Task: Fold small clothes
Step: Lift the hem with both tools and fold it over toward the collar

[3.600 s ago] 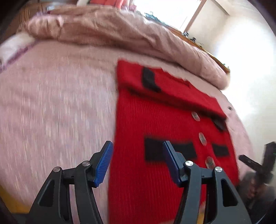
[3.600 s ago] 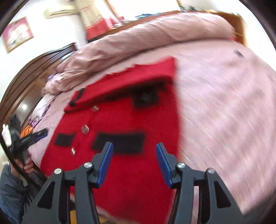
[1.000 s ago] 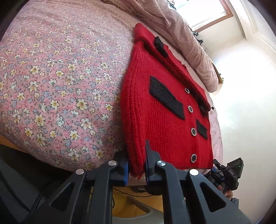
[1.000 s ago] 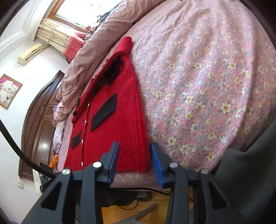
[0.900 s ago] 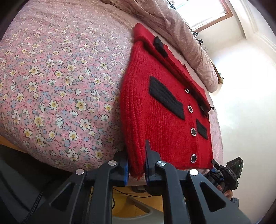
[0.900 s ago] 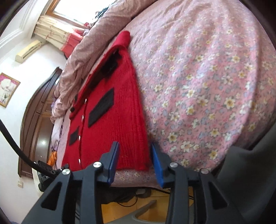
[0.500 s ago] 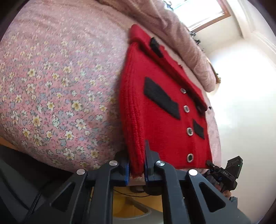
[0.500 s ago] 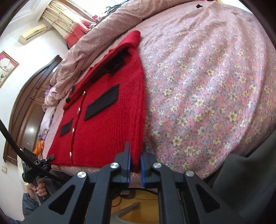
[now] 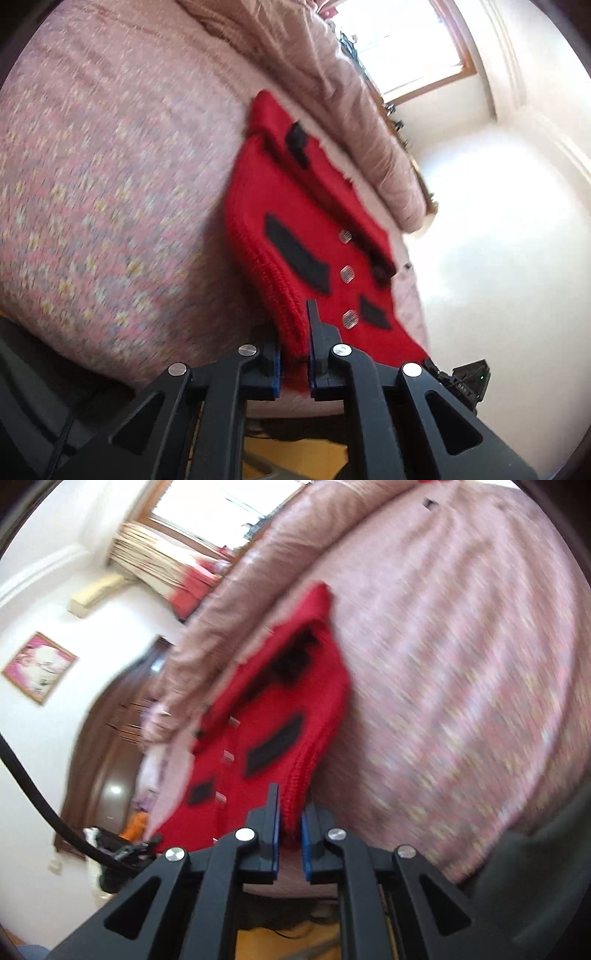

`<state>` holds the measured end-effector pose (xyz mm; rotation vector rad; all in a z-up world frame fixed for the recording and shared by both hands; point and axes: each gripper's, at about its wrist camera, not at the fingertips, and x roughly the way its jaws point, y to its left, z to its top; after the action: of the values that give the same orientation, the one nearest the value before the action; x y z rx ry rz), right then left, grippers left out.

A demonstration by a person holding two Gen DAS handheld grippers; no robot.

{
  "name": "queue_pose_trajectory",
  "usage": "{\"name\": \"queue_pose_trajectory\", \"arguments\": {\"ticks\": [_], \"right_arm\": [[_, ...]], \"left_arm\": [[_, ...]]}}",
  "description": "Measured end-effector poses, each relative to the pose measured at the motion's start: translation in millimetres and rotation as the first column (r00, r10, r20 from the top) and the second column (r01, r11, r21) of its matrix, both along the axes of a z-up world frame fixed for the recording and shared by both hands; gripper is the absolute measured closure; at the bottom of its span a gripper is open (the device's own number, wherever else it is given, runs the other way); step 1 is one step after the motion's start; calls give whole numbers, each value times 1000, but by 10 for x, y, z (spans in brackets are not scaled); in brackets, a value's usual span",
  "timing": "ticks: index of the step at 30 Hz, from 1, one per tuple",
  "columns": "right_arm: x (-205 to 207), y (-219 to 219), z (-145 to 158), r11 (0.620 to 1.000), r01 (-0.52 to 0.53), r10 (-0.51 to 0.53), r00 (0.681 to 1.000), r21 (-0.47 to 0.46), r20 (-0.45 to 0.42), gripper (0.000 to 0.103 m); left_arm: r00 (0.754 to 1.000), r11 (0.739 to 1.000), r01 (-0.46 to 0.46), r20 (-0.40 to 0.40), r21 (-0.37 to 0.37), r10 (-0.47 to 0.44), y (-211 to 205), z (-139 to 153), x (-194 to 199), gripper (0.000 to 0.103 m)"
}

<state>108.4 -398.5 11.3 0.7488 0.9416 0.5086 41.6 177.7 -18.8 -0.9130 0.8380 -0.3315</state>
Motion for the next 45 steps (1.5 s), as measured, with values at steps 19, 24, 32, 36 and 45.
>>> {"name": "queue_pose_trajectory", "arguments": {"ticks": [19, 24, 32, 36, 45], "right_arm": [[2078, 161, 1032, 996, 2, -20, 976, 84, 218, 94], [3043, 308, 767, 997, 61, -67, 981, 37, 183, 94], [3928, 537, -497, 990, 63, -76, 991, -123, -106, 94], [3903, 469, -487, 994, 71, -78, 993, -84, -85, 94], [3738, 238, -384, 995, 100, -99, 992, 17, -73, 71]], "left_arm": [[967, 999, -43, 252, -14, 45, 43, 1290, 2008, 100], [980, 995, -81, 179, -52, 89, 165, 885, 3082, 101], [991, 990, -102, -81, 97, 110, 215, -211, 3862, 101], [993, 994, -99, -55, 52, 102, 261, -321, 3939, 101], [993, 996, -80, -82, 34, 82, 427, -158, 3873, 82]]}}
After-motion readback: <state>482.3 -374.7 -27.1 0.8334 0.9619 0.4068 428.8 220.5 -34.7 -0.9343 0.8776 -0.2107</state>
